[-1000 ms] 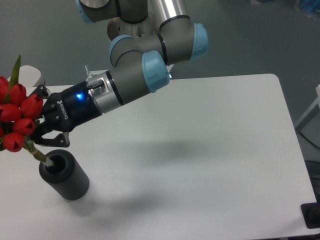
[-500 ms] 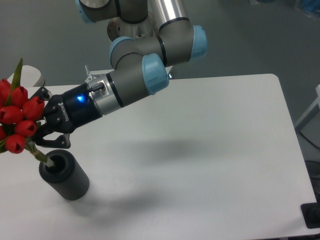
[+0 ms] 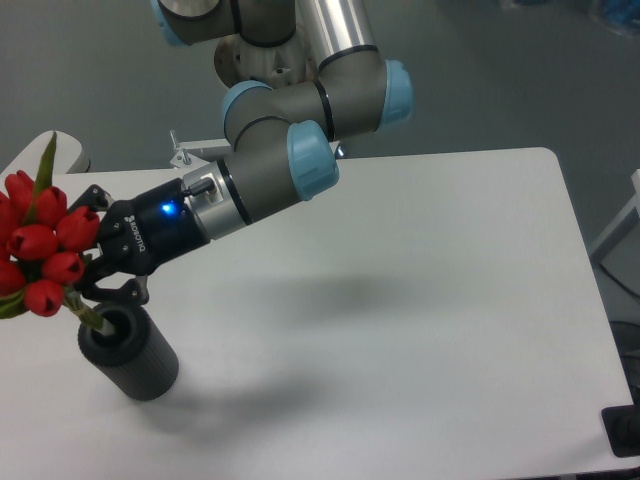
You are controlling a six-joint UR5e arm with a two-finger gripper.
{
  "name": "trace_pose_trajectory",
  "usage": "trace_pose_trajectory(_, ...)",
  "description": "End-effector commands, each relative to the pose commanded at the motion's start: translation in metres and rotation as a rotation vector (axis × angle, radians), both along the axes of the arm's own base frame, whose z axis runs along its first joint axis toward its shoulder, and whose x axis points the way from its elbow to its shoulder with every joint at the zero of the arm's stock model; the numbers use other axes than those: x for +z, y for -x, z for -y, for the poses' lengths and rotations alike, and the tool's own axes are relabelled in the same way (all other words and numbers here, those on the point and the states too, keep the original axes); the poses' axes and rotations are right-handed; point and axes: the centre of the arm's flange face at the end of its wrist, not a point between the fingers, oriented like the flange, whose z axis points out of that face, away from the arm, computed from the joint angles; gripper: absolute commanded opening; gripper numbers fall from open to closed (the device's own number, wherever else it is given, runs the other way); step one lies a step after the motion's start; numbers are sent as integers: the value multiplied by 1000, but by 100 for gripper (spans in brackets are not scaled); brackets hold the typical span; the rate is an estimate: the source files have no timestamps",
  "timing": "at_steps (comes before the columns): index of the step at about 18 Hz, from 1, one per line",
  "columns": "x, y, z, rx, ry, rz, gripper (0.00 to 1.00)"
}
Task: Insert the flowers into the vase
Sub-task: 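Lower the tulip stems down into the grey vase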
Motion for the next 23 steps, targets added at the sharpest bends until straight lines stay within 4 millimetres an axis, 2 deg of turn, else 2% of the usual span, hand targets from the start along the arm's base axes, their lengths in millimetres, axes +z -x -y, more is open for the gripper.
trace_pose_trajectory(8, -24, -2, -2, -7, 26, 20, 33)
trace_pose_trajectory(23, -64, 10, -11, -14, 29, 19, 33)
